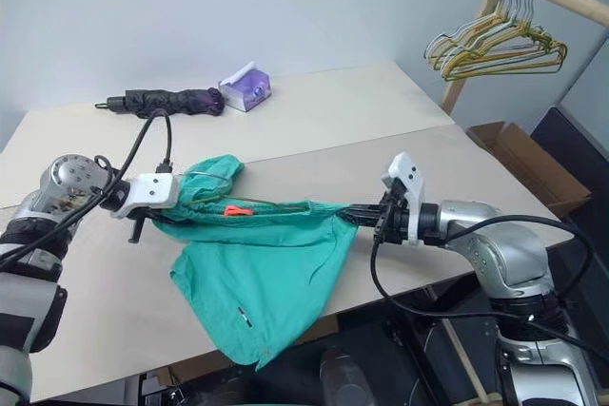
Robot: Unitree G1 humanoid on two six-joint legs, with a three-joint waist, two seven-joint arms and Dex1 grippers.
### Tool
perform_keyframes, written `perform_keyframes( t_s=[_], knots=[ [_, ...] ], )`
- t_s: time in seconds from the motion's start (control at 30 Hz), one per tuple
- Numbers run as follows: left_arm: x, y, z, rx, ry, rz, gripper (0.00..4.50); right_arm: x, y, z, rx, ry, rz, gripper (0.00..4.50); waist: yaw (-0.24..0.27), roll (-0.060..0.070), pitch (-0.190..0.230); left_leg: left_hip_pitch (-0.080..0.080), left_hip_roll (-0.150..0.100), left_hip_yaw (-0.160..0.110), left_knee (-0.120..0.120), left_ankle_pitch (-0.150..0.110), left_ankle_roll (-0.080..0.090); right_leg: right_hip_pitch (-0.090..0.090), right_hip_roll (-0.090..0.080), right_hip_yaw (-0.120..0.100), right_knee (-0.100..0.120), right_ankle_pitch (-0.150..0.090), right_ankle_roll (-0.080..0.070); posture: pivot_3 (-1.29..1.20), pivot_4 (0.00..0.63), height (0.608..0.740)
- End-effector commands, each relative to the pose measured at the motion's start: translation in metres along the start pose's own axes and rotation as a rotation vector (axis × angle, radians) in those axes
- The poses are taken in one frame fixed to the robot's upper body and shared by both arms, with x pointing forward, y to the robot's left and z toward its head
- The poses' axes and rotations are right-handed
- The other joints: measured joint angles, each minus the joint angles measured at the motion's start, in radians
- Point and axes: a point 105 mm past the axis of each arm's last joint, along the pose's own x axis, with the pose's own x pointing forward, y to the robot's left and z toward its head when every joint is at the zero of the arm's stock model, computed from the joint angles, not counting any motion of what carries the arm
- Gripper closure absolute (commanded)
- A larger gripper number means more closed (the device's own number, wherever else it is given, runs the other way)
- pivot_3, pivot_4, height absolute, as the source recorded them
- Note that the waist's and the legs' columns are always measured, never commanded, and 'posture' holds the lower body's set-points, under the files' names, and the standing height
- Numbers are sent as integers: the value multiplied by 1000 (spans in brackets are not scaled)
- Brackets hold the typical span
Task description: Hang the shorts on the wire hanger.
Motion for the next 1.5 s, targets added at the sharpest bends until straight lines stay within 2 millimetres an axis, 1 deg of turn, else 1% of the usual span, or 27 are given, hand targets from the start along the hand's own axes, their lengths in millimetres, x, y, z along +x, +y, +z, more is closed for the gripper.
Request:
perform_keyframes(
  t_s=[0.03,0.2,0.23,0.27,0.33,0.5,0.57,0.63,0.77,0.87,0.93,0.97,1.07,1.13,1.2,1.27,1.37,1.4,1.5],
  knots=[
    [-5,-3,-4,2,41,-21,4500,-3,-1,26,-77,-72,-9,4485,3,0,0,0,0,0,0,0,0,0,0,0,0,0,0,-182,25,740],
    [-3,-3,-3,20,56,-23,4500,0,-1,28,-72,-92,-8,4485,4,0,0,-1,0,0,0,0,0,0,0,0,0,0,0,-181,18,740],
    [-3,-1,-2,25,54,-12,4500,1,0,28,-71,-94,-5,4023,4,0,0,-1,0,0,0,0,0,0,0,0,0,0,0,-180,17,740],
    [-2,2,0,27,50,5,4500,2,1,27,-69,-91,0,3814,4,0,0,-1,0,0,0,0,0,0,0,0,0,0,0,-179,17,740],
    [-2,7,4,29,36,26,4500,1,2,24,-68,-81,4,3239,3,0,0,0,0,0,0,0,0,0,0,0,0,0,0,-178,17,740],
    [-6,18,15,25,-3,82,4500,-9,-2,19,-100,-30,-11,1467,4,0,0,-1,0,0,0,0,0,0,0,0,0,0,0,-179,19,740],
    [-7,21,17,31,-9,100,4500,-14,-4,22,-139,-17,-19,786,5,0,0,-1,0,0,0,0,0,0,-1,0,0,0,0,-178,21,740],
    [-7,25,22,38,-28,117,4500,-16,-4,34,-224,-3,-42,89,5,0,0,0,0,0,0,0,0,0,0,-1,0,0,0,-178,21,740],
    [-8,32,38,44,-91,136,4500,-13,6,56,-385,53,-4,37,2,0,0,0,0,1,0,0,0,0,-1,0,0,0,0,-173,21,740],
    [-6,41,61,49,-161,148,4500,2,10,81,-487,180,-12,37,-1,1,0,0,0,1,0,0,0,-1,0,1,0,0,0,-168,19,740],
    [-6,42,67,49,-176,145,4500,8,9,89,-522,236,-20,37,1,1,0,0,0,1,0,0,0,-2,0,1,1,0,0,-168,16,740],
    [-6,41,70,54,-190,140,4500,14,9,89,-528,288,-13,37,1,1,0,0,0,1,0,0,0,-2,0,0,1,0,0,-167,14,740],
    [-6,40,76,62,-217,131,4500,25,-2,82,-583,429,-60,37,1,1,0,-1,0,0,-1,0,0,-2,0,0,0,0,0,-161,7,740],
    [-5,40,78,71,-222,131,4500,32,-18,75,-632,498,-128,37,1,1,0,-2,0,0,-1,0,0,-3,-1,0,0,0,0,-155,5,740],
    [-4,39,79,80,-224,128,4500,38,-27,69,-644,542,-146,37,2,1,0,-3,-1,0,-1,0,0,-4,-1,0,0,0,-1,-146,6,740],
    [-3,39,80,83,-224,126,4500,42,-30,69,-628,544,-143,37,2,1,0,-3,-1,0,-1,0,0,-4,-1,0,1,0,-1,-143,6,740],
    [-1,37,80,90,-221,123,4500,47,-31,73,-595,515,-141,621,1,1,0,-3,-1,0,-1,0,0,-4,-1,-1,1,2,-4,-134,7,740],
    [-1,36,79,92,-219,119,4500,48,-28,75,-589,503,-123,933,1,1,0,-3,-1,-1,-1,0,0,-4,-1,-1,1,4,-7,-132,7,740],
    [1,34,77,96,-213,111,4500,48,-20,78,-583,482,-81,1979,3,1,0,-3,-1,-1,-1,0,0,-3,-1,-2,1,4,-7,-133,8,740]
  ],
)
